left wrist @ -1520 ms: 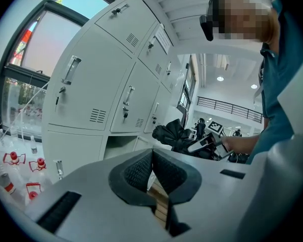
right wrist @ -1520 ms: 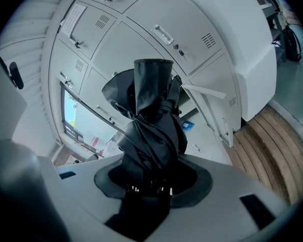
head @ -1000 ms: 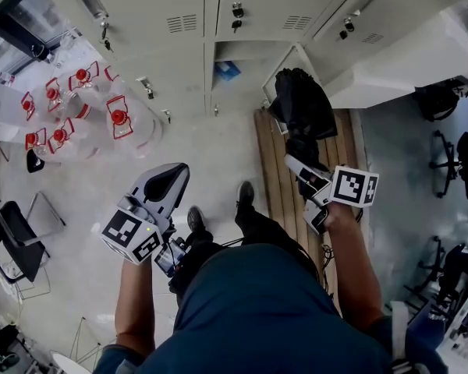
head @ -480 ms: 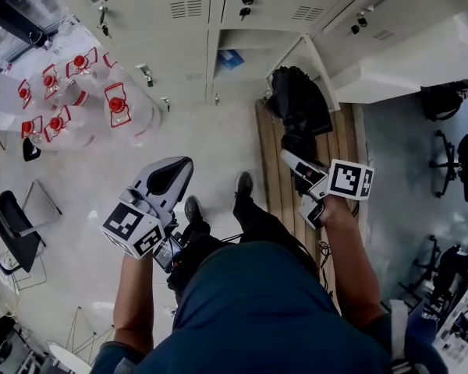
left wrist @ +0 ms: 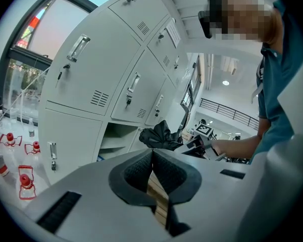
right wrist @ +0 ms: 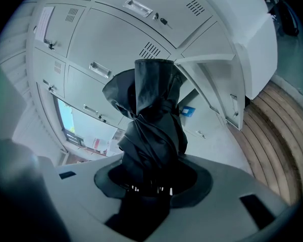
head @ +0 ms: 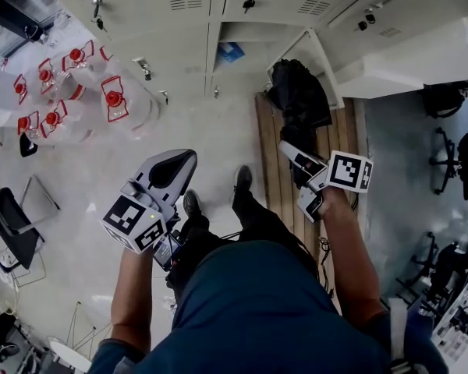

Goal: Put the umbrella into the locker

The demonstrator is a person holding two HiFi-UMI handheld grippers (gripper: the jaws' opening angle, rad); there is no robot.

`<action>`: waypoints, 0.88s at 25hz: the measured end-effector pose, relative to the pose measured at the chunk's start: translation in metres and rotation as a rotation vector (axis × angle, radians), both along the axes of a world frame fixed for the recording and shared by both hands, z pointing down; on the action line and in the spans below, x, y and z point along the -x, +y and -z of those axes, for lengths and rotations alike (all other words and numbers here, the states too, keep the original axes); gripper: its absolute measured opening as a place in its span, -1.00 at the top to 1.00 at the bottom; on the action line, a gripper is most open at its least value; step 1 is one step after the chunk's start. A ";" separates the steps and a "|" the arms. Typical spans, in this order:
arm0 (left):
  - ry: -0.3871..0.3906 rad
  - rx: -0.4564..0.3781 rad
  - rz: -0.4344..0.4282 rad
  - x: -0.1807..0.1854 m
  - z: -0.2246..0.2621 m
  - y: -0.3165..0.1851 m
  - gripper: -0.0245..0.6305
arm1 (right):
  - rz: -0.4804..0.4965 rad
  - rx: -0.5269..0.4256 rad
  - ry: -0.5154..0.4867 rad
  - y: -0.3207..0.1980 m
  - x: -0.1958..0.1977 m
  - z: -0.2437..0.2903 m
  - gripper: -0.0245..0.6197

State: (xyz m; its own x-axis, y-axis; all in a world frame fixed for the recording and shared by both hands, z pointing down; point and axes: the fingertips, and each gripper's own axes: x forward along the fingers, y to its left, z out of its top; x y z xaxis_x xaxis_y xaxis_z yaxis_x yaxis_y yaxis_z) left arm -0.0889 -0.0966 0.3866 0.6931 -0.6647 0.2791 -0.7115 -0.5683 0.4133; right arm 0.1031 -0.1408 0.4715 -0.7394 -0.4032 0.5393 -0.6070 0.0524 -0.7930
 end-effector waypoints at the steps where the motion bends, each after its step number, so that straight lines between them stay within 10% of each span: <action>1: -0.001 -0.001 0.000 0.000 0.000 -0.001 0.87 | -0.003 0.000 0.003 -0.002 -0.001 -0.002 0.33; 22: -0.026 0.024 0.025 0.013 -0.013 -0.004 0.87 | -0.051 0.026 0.043 -0.035 -0.012 -0.044 0.33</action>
